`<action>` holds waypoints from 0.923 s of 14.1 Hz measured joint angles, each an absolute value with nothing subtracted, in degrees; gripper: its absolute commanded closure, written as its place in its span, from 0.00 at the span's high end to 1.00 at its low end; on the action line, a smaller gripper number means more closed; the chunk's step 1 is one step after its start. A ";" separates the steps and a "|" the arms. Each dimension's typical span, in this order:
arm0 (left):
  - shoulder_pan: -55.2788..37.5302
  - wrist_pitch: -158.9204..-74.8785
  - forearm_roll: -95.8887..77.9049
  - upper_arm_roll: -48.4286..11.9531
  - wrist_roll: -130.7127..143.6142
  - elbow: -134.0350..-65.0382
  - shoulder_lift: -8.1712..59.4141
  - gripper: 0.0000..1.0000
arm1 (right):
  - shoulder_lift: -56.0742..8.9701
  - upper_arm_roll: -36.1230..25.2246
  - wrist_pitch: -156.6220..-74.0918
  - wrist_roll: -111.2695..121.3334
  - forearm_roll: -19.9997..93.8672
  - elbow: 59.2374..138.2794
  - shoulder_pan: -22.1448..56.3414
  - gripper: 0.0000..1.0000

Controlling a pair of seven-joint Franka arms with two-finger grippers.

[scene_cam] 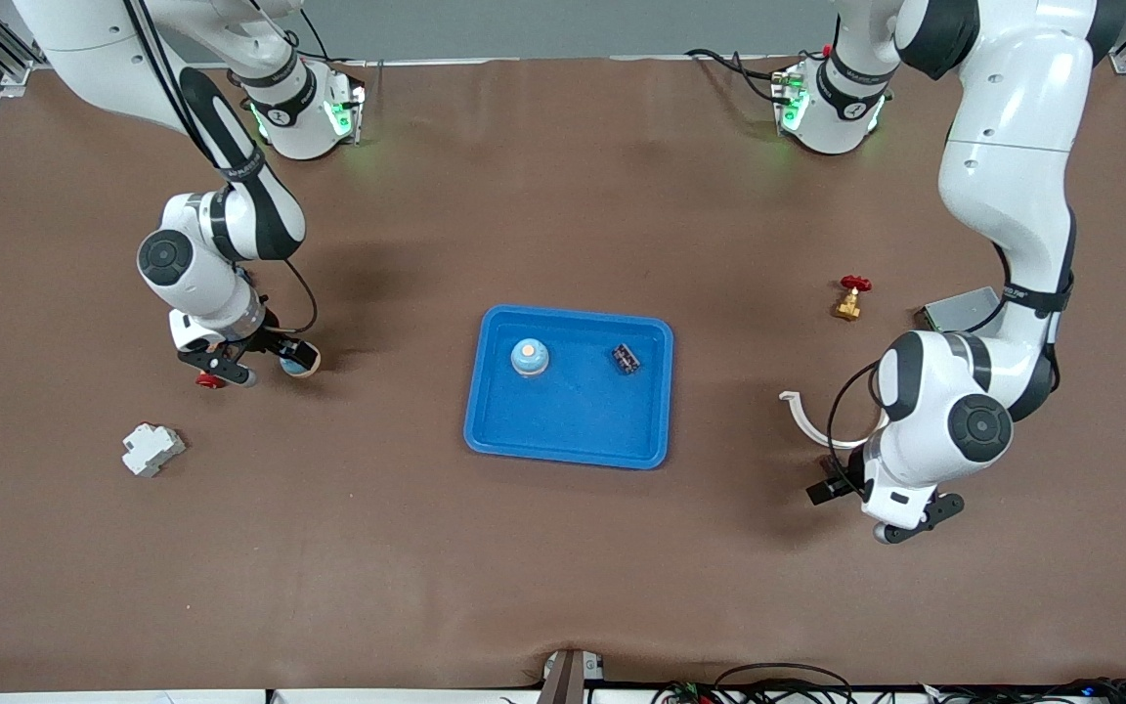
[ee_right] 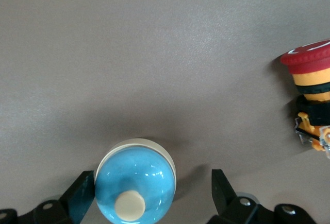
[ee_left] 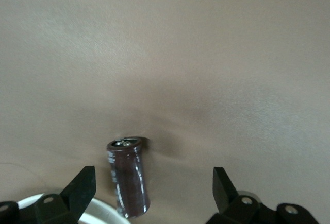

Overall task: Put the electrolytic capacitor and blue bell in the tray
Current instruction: 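Grasp the second bell with the right gripper while the left gripper grasps a capacitor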

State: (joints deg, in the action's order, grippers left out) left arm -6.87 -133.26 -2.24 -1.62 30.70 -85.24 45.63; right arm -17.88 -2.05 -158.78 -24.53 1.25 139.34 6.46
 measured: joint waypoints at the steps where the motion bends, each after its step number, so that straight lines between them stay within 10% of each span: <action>1: -6.96 -133.44 -2.24 -1.63 31.11 -85.21 46.02 1.00 | -18.07 -1.97 -158.82 -24.53 1.25 139.34 6.46 1.00; 3: -6.99 -133.49 -2.24 -1.63 31.39 -85.15 46.42 1.00 | -18.53 -1.78 -158.91 -24.53 1.26 139.34 6.47 1.00; 5: -6.99 -133.49 -2.24 -1.63 31.43 -85.15 46.56 1.00 | -18.82 -1.64 -158.98 -24.53 1.26 139.33 6.47 0.59; 7: -6.97 -133.49 -2.28 -1.63 31.47 -85.14 46.67 0.59 | -18.82 -1.37 -159.09 -24.54 1.30 139.09 6.47 0.09; 8: -6.94 -133.49 -2.29 -1.63 31.47 -85.14 46.70 0.44 | -18.77 -1.27 -159.04 -24.54 1.31 138.96 6.47 0.00; 11: -6.78 -133.49 -2.31 -1.60 31.48 -85.14 46.84 0.07 | -18.16 -1.31 -158.30 -24.54 1.31 138.81 6.47 0.00; 13: -6.70 -133.49 -2.34 -1.60 31.48 -85.14 46.87 0.00 | -18.50 -0.98 -158.56 -25.01 1.32 138.01 6.68 0.00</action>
